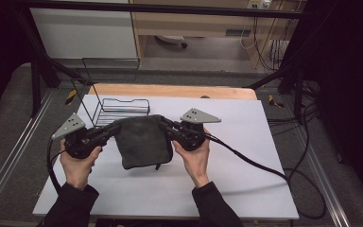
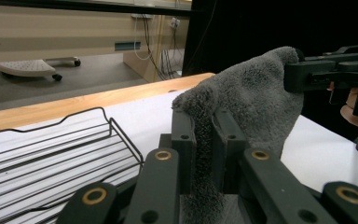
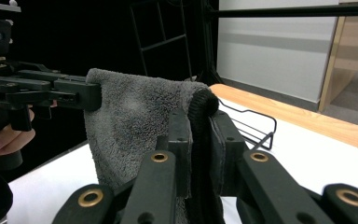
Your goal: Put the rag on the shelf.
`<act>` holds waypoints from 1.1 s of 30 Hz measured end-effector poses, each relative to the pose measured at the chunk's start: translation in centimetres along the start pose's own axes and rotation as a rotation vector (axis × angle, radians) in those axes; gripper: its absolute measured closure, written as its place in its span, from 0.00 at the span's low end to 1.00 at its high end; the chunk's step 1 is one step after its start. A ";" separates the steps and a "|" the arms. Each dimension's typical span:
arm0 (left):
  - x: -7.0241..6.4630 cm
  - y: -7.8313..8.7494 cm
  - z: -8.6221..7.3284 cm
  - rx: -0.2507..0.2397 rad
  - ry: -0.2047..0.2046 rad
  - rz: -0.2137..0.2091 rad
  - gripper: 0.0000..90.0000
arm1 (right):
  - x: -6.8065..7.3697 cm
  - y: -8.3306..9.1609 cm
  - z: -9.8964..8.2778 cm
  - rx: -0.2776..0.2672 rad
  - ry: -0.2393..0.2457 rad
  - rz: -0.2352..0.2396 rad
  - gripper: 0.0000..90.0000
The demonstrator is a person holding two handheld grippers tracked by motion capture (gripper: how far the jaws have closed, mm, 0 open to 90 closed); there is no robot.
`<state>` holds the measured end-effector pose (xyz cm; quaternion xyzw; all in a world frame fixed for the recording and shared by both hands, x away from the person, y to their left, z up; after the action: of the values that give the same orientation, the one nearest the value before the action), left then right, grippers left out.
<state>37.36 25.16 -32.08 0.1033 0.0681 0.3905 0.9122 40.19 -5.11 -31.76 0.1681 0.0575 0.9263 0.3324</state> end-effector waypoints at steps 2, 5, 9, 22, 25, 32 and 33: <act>0.1 0.2 0.2 -0.010 0.003 0.004 0.90 | 0.2 -0.1 0.2 -0.008 0.001 0.004 0.90; 0.3 0.6 0.6 -0.020 -0.002 0.014 0.90 | 0.5 -0.2 0.5 -0.022 0.009 0.010 0.90; 0.5 0.7 1.0 -0.027 -0.007 0.019 0.90 | 0.8 -0.3 0.8 -0.039 0.012 0.015 0.90; 1.6 1.8 3.5 -0.100 -0.022 0.049 0.90 | 2.2 -0.9 3.2 -0.132 0.032 0.021 0.90; 1.8 2.1 4.0 -0.117 -0.024 0.055 0.90 | 2.5 -1.0 3.6 -0.142 0.040 0.019 0.90; 2.3 2.6 5.4 -0.172 -0.018 0.074 0.90 | 3.3 -1.5 5.2 -0.177 0.065 0.016 0.90; 2.4 2.6 5.6 -0.180 -0.018 0.076 0.90 | 3.3 -1.5 5.4 -0.183 0.068 0.017 0.90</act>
<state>38.31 27.92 -26.14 0.0267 0.0207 0.4283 0.9030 40.57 -1.84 -26.14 0.1058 -0.0175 0.9355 0.3365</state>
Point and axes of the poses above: each handheld gripper's, and its own axes: y roughly backward along the jaws, z roughly out of its top, x roughly to its left, the point moved 1 cm from there along -y, roughly forward along the jaws, and after that the axes turned 7 degrees about -y, right-handed, at the moved point
